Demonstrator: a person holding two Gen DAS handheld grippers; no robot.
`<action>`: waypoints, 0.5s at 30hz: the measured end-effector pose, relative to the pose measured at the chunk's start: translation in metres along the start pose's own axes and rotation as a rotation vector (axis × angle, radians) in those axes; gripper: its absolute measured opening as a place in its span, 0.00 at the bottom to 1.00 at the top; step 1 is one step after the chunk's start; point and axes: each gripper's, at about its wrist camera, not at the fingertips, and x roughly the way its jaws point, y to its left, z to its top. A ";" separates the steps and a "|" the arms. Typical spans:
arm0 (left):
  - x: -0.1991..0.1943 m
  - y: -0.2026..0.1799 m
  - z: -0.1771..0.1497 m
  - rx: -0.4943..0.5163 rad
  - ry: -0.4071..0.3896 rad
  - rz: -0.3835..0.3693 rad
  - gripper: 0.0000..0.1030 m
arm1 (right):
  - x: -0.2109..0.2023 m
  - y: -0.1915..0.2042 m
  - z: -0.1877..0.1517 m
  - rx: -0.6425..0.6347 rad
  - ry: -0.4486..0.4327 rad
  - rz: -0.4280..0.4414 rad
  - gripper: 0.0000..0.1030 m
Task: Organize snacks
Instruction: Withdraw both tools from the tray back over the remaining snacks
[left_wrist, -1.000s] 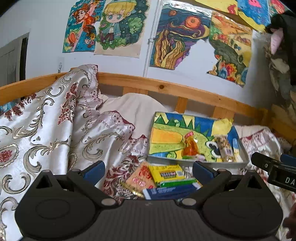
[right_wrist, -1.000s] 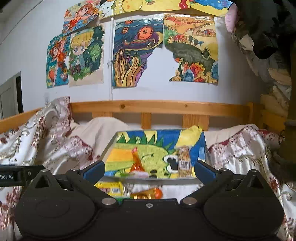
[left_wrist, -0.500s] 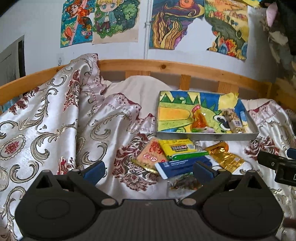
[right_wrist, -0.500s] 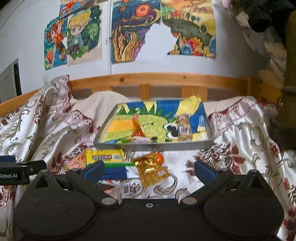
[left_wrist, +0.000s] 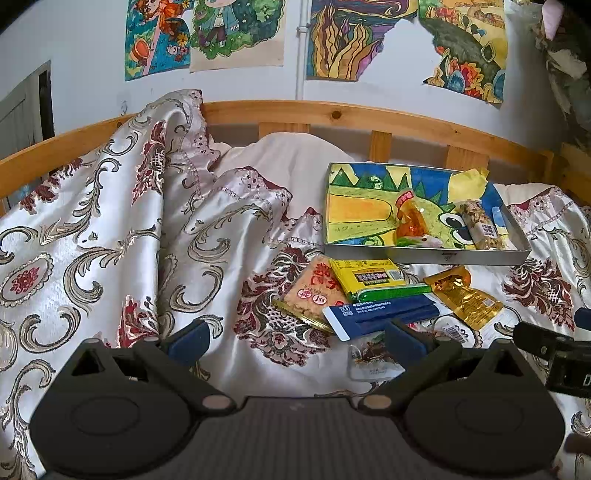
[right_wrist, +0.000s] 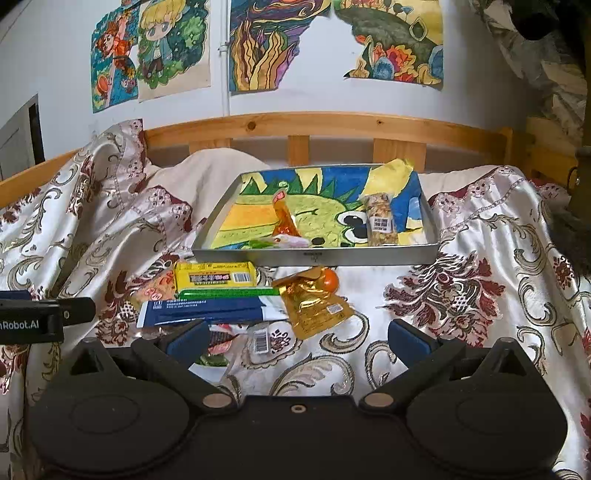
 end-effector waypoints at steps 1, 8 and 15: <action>0.000 0.000 0.000 0.002 0.001 0.001 0.99 | 0.000 0.001 -0.001 -0.003 0.003 0.000 0.99; 0.005 0.000 -0.003 0.008 0.021 0.008 0.99 | 0.004 0.002 -0.003 -0.007 0.021 0.000 0.99; 0.007 0.004 -0.003 -0.009 0.036 0.014 0.99 | 0.007 0.004 -0.006 -0.012 0.038 0.001 0.99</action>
